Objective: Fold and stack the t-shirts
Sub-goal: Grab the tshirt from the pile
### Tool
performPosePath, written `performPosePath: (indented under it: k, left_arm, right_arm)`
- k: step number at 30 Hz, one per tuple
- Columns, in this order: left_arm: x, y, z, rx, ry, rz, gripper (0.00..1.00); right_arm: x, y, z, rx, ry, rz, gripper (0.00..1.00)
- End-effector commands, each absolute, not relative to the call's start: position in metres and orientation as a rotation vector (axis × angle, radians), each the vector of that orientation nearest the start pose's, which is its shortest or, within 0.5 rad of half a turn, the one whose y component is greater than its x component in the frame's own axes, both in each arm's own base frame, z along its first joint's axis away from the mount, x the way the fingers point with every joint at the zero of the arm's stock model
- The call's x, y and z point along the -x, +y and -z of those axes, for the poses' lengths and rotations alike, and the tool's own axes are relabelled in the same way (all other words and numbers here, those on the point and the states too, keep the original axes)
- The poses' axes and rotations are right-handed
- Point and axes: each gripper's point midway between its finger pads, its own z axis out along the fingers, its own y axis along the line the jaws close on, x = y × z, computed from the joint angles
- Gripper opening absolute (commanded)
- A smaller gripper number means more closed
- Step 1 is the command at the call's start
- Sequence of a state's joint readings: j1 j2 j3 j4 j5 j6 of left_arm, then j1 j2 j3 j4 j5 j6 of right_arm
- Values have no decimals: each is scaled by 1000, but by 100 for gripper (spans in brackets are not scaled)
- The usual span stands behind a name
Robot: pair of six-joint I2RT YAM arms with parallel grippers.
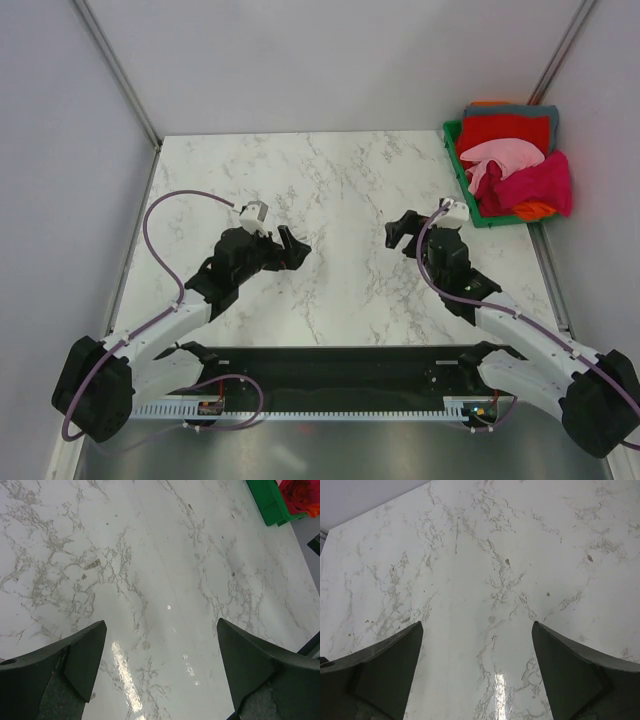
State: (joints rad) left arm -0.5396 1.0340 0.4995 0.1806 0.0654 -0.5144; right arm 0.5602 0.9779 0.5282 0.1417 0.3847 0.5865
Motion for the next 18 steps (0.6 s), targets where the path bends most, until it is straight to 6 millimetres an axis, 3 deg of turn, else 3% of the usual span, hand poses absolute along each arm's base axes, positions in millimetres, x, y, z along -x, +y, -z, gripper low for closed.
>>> performPosePath:
  k: [1, 6, 9, 13, 14, 15, 17, 18]
  left_arm:
    - [-281, -207, -158, -124, 1938, 769, 99]
    - [-280, -207, -158, -129, 1929, 770, 99]
    - [-280, -206, -157, -130, 1929, 767, 99]
    - [-281, -207, -156, -130, 1934, 770, 99]
    - [-281, -208, -155, -131, 1935, 773, 99]
    - [-282, -209, -154, -131, 1940, 774, 99]
    - [-282, -210, -153, -134, 1945, 777, 99]
    - [-282, -210, -153, -135, 1947, 778, 99]
  right_arm:
    - [-311, 143, -187, -290, 1808, -459, 98]
    - [-311, 137, -190, -304, 1821, -421, 98]
    - [-315, 122, -191, -325, 1845, -307, 98]
    - [-331, 63, -226, -446, 1830, -60, 89]
    - [-336, 54, -231, -472, 1834, -34, 84]
    - [-343, 31, -246, -536, 1815, -16, 83]
    - [-353, 11, -252, -591, 1814, 8, 81]
    - [-360, 2, -265, -616, 1791, 9, 76]
